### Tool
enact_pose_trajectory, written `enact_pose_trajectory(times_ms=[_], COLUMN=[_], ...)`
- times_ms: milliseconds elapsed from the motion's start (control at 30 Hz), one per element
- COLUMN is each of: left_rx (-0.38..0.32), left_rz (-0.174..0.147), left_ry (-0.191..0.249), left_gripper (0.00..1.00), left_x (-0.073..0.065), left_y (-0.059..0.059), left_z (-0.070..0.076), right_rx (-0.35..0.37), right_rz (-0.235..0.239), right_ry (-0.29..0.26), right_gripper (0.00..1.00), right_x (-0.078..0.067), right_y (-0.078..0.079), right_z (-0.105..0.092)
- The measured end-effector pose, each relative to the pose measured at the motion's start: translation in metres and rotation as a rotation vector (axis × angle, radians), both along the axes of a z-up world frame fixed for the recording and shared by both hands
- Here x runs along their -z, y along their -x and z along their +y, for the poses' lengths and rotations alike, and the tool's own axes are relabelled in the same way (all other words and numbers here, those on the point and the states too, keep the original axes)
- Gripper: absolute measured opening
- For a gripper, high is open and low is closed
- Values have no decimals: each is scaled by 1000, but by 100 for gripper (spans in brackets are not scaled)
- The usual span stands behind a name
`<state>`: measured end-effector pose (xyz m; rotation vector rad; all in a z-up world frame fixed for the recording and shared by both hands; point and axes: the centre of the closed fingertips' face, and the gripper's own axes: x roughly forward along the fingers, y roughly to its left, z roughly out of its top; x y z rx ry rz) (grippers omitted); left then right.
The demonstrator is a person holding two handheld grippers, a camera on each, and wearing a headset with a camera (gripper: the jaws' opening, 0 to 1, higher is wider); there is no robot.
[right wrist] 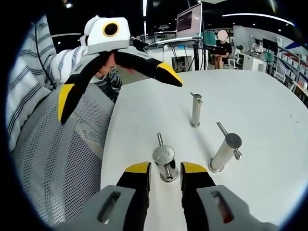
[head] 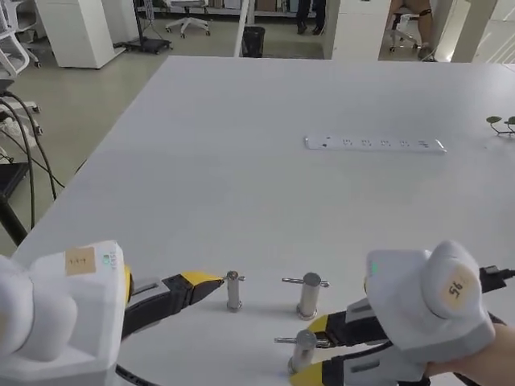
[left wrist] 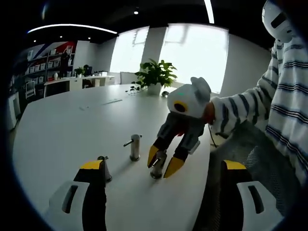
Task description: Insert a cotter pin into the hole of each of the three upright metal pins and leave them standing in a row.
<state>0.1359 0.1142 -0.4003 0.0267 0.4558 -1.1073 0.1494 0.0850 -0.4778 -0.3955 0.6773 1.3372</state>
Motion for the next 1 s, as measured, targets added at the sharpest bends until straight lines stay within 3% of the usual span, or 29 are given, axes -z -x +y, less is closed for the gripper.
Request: enact_pose_trajectory(times_ms=[133, 367, 567, 733, 1000], left_rx=[-10, -13, -15, -17, -30], left_rz=[3, 4, 10, 10, 25], left_ry=[-2, -10, -13, -15, -31], left_gripper=[99, 99, 99, 99, 99], left_x=[1, 2, 2, 3, 9], left_y=[1, 2, 2, 2, 1], left_z=[2, 5, 5, 6, 9], right_rx=[22, 1, -21, -5, -47], right_rz=[-20, -21, -70, -66, -66], right_ry=[-25, -30, -28, -35, -36], right_gripper=[13, 11, 9, 8, 8], right_x=[-3, -2, -4, -5, -12], right_y=[-5, -3, -4, -6, 1], right_z=[2, 2, 2, 2, 4])
